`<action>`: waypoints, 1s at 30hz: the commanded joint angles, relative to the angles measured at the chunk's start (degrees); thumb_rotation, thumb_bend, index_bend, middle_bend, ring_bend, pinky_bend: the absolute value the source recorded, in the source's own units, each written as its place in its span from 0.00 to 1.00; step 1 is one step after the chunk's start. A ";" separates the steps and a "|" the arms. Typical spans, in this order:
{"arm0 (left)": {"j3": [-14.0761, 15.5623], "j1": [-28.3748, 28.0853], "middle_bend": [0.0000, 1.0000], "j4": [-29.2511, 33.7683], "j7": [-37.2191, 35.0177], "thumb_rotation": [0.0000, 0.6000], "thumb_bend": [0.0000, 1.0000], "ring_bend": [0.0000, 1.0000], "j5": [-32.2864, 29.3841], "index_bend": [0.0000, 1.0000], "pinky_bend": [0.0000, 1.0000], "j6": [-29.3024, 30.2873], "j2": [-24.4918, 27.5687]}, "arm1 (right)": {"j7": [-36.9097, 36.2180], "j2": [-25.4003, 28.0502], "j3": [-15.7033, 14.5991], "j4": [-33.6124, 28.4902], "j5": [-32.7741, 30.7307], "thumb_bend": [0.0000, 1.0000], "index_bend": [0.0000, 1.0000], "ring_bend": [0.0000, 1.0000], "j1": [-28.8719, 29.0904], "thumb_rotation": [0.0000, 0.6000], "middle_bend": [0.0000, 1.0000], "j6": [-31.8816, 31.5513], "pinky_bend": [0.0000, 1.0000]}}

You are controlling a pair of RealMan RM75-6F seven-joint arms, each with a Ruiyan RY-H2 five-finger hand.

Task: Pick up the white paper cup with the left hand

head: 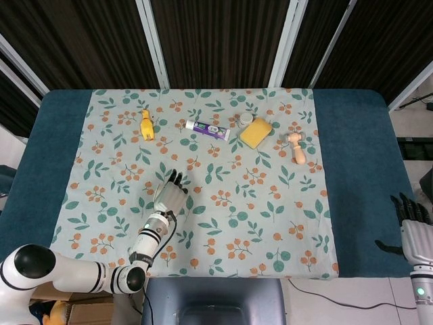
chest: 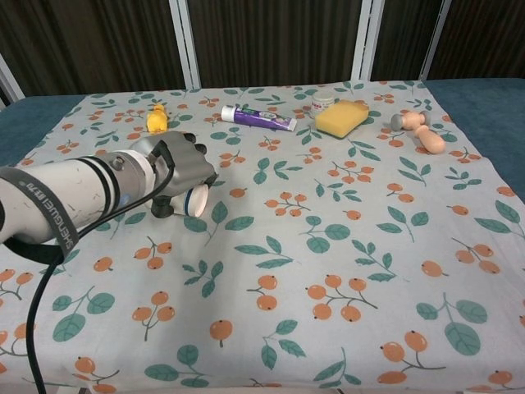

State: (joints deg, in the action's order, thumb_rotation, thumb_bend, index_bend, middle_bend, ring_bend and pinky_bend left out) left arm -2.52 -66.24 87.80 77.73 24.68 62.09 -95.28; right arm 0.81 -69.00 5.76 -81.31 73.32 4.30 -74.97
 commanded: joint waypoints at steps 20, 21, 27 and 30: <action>-5.83 20.67 0.43 -16.54 -84.91 1.00 0.38 0.13 44.29 0.50 0.00 5.70 -3.59 | 1.53 0.03 -0.68 -1.27 0.95 0.02 0.00 0.00 0.41 1.00 0.00 0.28 0.00; -6.28 21.50 0.43 -18.53 -89.26 1.00 0.38 0.13 44.45 0.50 0.00 5.61 -5.10 | 1.65 0.06 -0.72 -1.40 0.99 0.02 0.00 0.00 0.40 1.00 0.00 0.24 0.00; -7.11 23.65 0.41 -28.51 -101.87 1.00 0.37 0.11 45.85 0.49 0.00 4.14 -10.88 | 2.01 0.63 -0.61 -2.04 0.62 0.02 0.00 0.00 0.09 1.00 0.00 -0.24 0.00; -6.88 24.26 0.41 -33.17 -104.64 1.00 0.37 0.11 47.31 0.49 0.00 4.19 -13.25 | 2.01 0.79 -0.56 -2.11 0.30 0.02 0.00 0.00 0.00 1.00 0.00 -0.21 0.00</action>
State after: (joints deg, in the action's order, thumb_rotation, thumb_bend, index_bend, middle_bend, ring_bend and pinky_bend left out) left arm -8.74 -44.31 60.02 -22.52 68.92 66.06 -104.67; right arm 2.82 -68.22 5.20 -83.41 73.62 4.31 -75.17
